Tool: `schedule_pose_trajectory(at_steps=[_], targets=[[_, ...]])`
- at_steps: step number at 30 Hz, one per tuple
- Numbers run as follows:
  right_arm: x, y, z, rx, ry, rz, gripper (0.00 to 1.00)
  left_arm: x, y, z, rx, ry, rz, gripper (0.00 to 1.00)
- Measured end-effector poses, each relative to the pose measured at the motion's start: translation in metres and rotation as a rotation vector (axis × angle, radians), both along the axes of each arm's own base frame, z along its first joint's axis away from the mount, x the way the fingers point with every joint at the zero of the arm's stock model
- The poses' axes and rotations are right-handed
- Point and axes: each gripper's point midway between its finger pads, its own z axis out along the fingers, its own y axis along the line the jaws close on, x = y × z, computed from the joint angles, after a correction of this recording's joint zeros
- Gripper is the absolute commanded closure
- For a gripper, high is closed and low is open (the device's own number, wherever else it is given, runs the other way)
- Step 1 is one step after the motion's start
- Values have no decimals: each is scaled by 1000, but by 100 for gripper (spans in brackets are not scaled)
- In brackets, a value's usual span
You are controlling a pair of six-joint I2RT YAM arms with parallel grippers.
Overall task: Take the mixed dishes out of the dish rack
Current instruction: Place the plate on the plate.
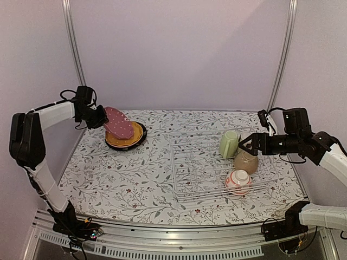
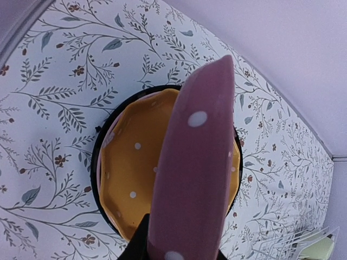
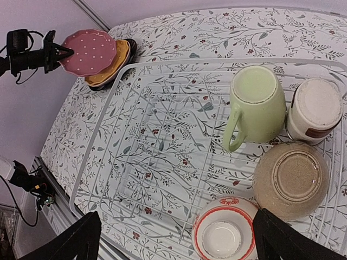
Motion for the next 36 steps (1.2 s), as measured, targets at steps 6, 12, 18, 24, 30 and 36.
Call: schedule_pose_trajectory(at_steps=[6, 12, 18, 24, 30, 36], targets=[[1, 0, -2, -3, 6, 0, 1, 2, -3, -12, -30, 21, 4, 97], [1, 1, -2, -2, 5, 1, 1, 1, -5, -16, -43, 27, 8, 84], [1, 1, -2, -2, 4, 1, 1, 2, -5, -21, -70, 20, 27, 77], [1, 1, -1, -2, 4, 1, 1, -2, 1, -32, -89, 39, 64, 73], [1, 1, -1, -2, 4, 1, 1, -6, 15, -46, -88, 78, 107, 60], [1, 1, -1, -1, 4, 1, 1, -9, 20, -54, -70, 104, 120, 54]])
